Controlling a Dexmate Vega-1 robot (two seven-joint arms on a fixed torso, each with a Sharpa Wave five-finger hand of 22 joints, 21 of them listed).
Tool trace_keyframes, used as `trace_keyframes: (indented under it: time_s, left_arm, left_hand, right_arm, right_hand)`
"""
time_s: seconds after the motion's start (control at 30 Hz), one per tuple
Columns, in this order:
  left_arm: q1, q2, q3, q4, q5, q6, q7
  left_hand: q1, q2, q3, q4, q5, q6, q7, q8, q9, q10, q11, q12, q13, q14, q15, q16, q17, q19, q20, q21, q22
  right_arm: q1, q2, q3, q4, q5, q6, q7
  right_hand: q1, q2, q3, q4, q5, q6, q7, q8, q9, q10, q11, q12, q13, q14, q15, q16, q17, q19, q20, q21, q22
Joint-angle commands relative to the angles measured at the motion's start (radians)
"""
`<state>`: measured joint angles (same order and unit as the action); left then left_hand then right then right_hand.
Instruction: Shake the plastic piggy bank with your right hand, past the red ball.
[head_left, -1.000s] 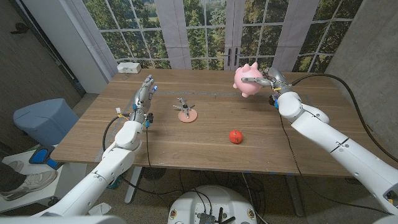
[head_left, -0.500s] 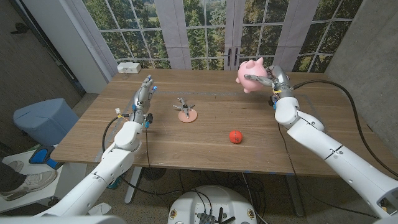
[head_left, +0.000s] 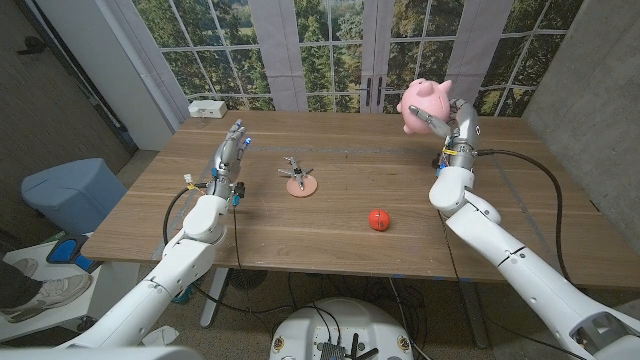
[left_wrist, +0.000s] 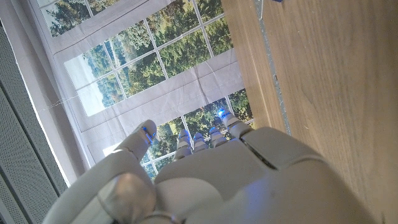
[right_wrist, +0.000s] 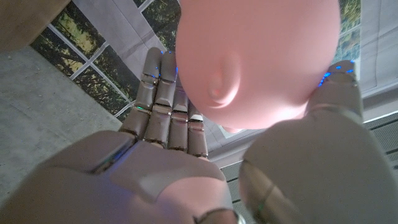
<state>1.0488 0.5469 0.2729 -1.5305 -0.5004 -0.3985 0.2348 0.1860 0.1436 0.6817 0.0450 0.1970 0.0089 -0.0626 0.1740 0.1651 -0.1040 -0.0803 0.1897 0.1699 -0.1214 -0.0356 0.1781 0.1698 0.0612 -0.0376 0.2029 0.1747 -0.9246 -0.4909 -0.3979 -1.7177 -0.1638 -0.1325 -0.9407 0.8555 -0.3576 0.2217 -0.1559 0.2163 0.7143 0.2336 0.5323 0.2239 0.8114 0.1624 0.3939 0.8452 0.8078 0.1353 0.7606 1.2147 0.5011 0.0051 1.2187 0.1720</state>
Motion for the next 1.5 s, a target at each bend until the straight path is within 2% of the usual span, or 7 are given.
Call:
trace_keyframes:
  time_s: [0.03,0.27,0.5,0.73,1.0,1.23,1.5]
  left_arm:
    - [0.002,-0.008,-0.003,0.003,0.009,-0.010,0.011]
    - [0.003,-0.010,-0.003,0.002,0.012,-0.011,0.017]
    - [0.004,-0.010,-0.003,-0.001,0.012,-0.009,0.016]
    - [0.004,-0.010,-0.002,-0.001,0.012,-0.008,0.014]
    - [0.006,-0.008,-0.002,-0.004,0.011,-0.006,0.014]
    - [0.012,-0.006,-0.004,-0.007,0.009,-0.006,0.014]
    - [0.018,-0.006,-0.007,-0.010,0.008,-0.008,0.015]
  left_hand:
    - [-0.004,0.047,0.001,-0.007,0.002,-0.005,-0.008,0.003,0.006,-0.007,-0.002,-0.001,0.005,0.000,-0.060,0.002,0.002,0.009,-0.054,-0.002,0.003]
    - [-0.004,0.047,0.001,-0.007,0.002,-0.006,-0.007,0.003,0.006,-0.007,-0.002,-0.001,0.005,-0.001,-0.062,0.002,0.002,0.009,-0.054,-0.002,0.003]
    - [-0.004,0.047,0.000,-0.007,0.002,-0.006,-0.008,0.004,0.006,-0.007,-0.002,-0.001,0.005,0.000,-0.060,0.002,0.002,0.010,-0.054,-0.001,0.003]
    - [-0.004,0.047,0.000,-0.007,0.002,-0.007,-0.008,0.004,0.006,-0.006,-0.002,0.000,0.005,-0.001,-0.061,0.002,0.002,0.010,-0.054,-0.001,0.003]
    - [-0.004,0.046,0.000,-0.008,0.002,-0.006,-0.008,0.005,0.006,-0.007,-0.004,0.000,0.005,0.000,-0.060,0.002,0.002,0.010,-0.054,-0.001,0.003]
    - [-0.003,0.046,0.000,-0.009,0.002,-0.006,-0.008,0.005,0.006,-0.006,-0.003,0.000,0.005,0.000,-0.060,0.002,0.002,0.010,-0.054,-0.001,0.003]
    - [-0.003,0.046,0.000,-0.009,0.002,-0.006,-0.008,0.005,0.006,-0.007,-0.002,0.000,0.005,0.001,-0.061,0.003,0.002,0.010,-0.053,-0.001,0.003]
  right_arm:
    - [-0.001,0.106,0.033,0.082,-0.015,0.098,-0.149]
    - [-0.004,0.096,0.032,0.076,-0.016,0.094,-0.124]
    - [-0.008,0.051,0.023,0.053,-0.019,0.075,-0.046]
    - [-0.016,-0.047,0.010,-0.026,-0.001,-0.010,0.135]
    - [0.011,-0.164,-0.017,-0.137,0.033,-0.180,0.383]
    - [0.057,-0.217,-0.066,-0.192,0.028,-0.294,0.508]
    - [0.090,-0.241,-0.100,-0.215,0.028,-0.359,0.570]
  right_hand:
    - [0.395,0.388,0.198,0.009,0.007,0.327,-0.317,0.001,0.028,0.297,-0.289,-0.001,0.006,0.239,-0.362,0.002,0.005,-0.060,-0.139,0.008,0.004]
    - [0.397,0.389,0.199,0.008,0.006,0.326,-0.315,0.000,0.030,0.295,-0.290,-0.002,0.011,0.239,-0.362,0.001,0.005,-0.061,-0.138,0.008,0.004]
    - [0.395,0.390,0.199,0.009,0.005,0.326,-0.319,-0.001,0.032,0.296,-0.294,-0.003,0.011,0.238,-0.361,-0.001,0.005,-0.062,-0.141,0.008,0.004]
    - [0.393,0.389,0.197,0.010,0.004,0.328,-0.325,-0.001,0.034,0.291,-0.298,-0.006,0.014,0.236,-0.362,-0.004,0.005,-0.070,-0.147,0.005,0.004]
    - [0.392,0.387,0.196,0.010,0.004,0.331,-0.331,-0.004,0.031,0.292,-0.302,-0.008,0.016,0.234,-0.362,-0.006,0.005,-0.067,-0.152,0.006,0.004]
    - [0.390,0.388,0.195,0.011,0.003,0.331,-0.331,-0.007,0.029,0.293,-0.303,-0.012,0.014,0.233,-0.362,-0.008,0.005,-0.068,-0.153,0.006,0.004]
    - [0.390,0.387,0.194,0.011,0.003,0.334,-0.331,-0.009,0.026,0.294,-0.303,-0.015,0.013,0.232,-0.362,-0.011,0.004,-0.071,-0.153,0.006,0.004]
